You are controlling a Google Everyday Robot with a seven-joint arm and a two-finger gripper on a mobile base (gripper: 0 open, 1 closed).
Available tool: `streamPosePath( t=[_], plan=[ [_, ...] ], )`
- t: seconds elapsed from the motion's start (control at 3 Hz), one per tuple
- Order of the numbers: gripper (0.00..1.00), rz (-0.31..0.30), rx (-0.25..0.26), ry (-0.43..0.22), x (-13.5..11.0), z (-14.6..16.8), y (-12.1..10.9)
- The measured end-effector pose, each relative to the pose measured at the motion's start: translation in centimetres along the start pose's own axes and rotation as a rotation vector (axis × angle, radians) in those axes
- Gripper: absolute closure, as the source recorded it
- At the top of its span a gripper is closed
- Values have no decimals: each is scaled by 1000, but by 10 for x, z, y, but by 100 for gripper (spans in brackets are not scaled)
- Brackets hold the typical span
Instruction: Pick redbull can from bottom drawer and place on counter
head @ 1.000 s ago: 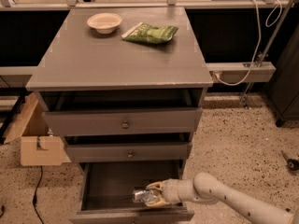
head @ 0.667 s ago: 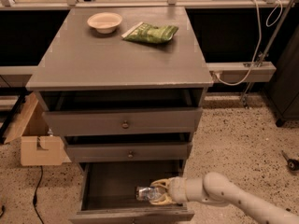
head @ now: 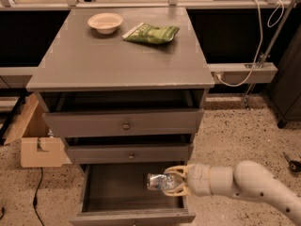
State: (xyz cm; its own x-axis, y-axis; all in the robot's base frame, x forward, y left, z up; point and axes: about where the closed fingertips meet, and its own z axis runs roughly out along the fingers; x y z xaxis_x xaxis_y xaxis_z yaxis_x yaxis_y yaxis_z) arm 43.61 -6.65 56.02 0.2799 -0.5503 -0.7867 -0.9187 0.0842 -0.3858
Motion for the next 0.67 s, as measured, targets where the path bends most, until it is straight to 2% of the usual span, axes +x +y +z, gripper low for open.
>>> streamPosePath(
  t=[0.33, 0.67],
  plan=[
    [100, -114, 7, 63, -58, -41, -34],
    [100, -145, 1, 87, -68, -47, -41]
  ],
)
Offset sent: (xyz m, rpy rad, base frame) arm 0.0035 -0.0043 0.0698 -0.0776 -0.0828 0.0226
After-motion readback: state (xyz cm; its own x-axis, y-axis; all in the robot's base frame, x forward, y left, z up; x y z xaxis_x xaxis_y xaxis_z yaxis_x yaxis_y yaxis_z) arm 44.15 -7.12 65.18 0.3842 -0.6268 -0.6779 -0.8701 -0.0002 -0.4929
